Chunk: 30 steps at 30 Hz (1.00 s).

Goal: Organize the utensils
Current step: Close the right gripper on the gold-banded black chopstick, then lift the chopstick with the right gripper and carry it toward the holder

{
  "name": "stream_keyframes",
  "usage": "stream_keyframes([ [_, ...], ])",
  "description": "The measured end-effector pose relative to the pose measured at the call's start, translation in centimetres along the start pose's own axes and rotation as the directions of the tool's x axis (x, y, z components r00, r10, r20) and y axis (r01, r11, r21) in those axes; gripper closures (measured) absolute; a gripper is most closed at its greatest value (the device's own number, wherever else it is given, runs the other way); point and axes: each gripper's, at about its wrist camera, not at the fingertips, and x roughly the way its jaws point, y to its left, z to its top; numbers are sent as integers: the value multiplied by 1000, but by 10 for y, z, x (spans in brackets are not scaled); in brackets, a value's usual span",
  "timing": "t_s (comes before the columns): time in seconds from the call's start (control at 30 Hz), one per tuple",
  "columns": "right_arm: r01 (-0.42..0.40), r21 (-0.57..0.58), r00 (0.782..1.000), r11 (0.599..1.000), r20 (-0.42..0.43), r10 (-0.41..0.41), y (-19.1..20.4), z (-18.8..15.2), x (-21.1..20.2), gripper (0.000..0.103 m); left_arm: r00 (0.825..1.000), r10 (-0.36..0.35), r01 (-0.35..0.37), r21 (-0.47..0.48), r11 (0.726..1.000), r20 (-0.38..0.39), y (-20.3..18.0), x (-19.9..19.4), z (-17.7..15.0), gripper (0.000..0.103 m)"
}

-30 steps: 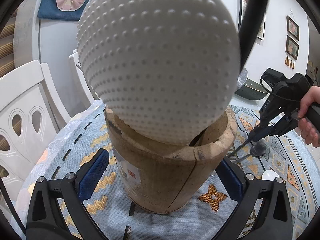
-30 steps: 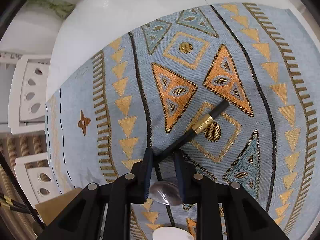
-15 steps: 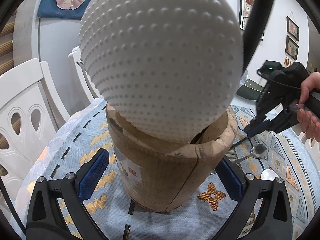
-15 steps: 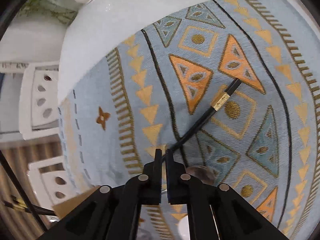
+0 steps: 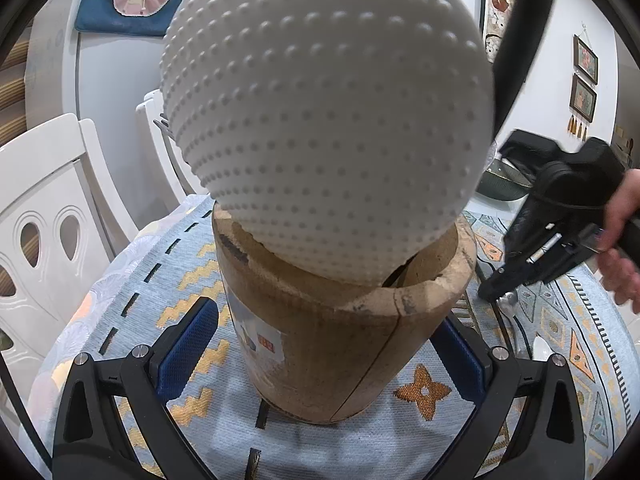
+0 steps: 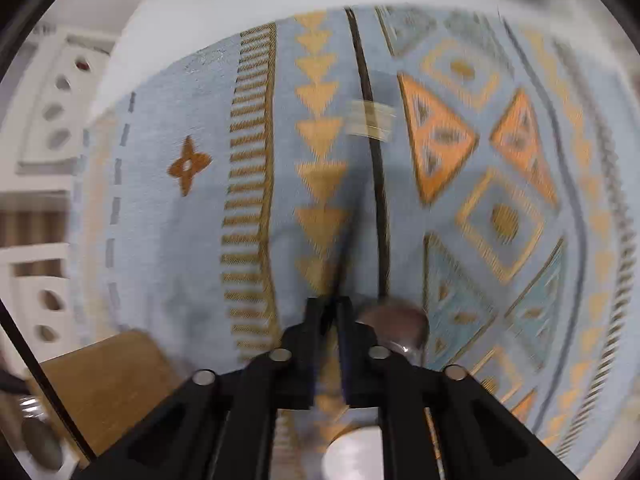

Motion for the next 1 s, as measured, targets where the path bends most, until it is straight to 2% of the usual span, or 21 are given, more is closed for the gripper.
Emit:
stream_keyframes([
  [0.1, -104, -6, 994, 995, -31, 104, -6, -18, 0, 98, 1000, 0, 0, 0, 1000, 0, -1, 0, 0, 0],
  [0.17, -142, -19, 988, 990, -67, 140, -6, -31, 4, 98, 1000, 0, 0, 1, 1000, -1, -1, 1, 0, 0],
  [0.23, -154, -55, 979, 986, -145, 145, 1, -45, 15, 98, 1000, 1, -1, 1, 1000, 0, -1, 0, 0, 0],
  [0.33, -119, -133, 972, 984, -217, 88, 6, -63, 25, 98, 1000, 0, 0, 0, 1000, -1, -1, 0, 0, 0],
  [0.4, -99, -142, 976, 985, -206, 69, 9, -63, 22, 98, 1000, 1, -1, 1, 1000, -1, -1, 0, 0, 0],
  [0.5, -57, -146, 987, 988, -154, 35, 19, -51, 13, 90, 1000, 0, 0, 1, 1000, -1, -1, 0, 0, 0],
  [0.63, -48, -147, 994, 988, -99, 34, 27, -33, 4, 84, 1000, 5, -5, 5, 1000, 1, -2, 0, 0, 0],
  [0.73, 31, -178, 997, 984, -70, -44, 34, -20, 15, 84, 1000, 13, -13, 12, 1000, 8, -3, -1, -1, 0],
  [0.8, 42, -206, 998, 978, -34, -50, 52, -22, 23, 84, 1000, 19, -19, 16, 1000, 16, -2, -3, -1, 0],
  [0.87, 88, -243, 995, 966, -15, -94, 55, -26, 23, 96, 1000, 24, -24, 20, 1000, 20, -2, -4, -2, 0],
  [0.9, 82, -246, 996, 966, -24, -90, 54, -27, 24, 97, 999, 28, -28, 23, 999, 22, -2, -4, -2, 0],
  [1.0, 38, -280, 989, 959, -125, -76, 51, -39, 25, 97, 999, 33, -34, 26, 999, 23, -1, -5, -2, 0],
])
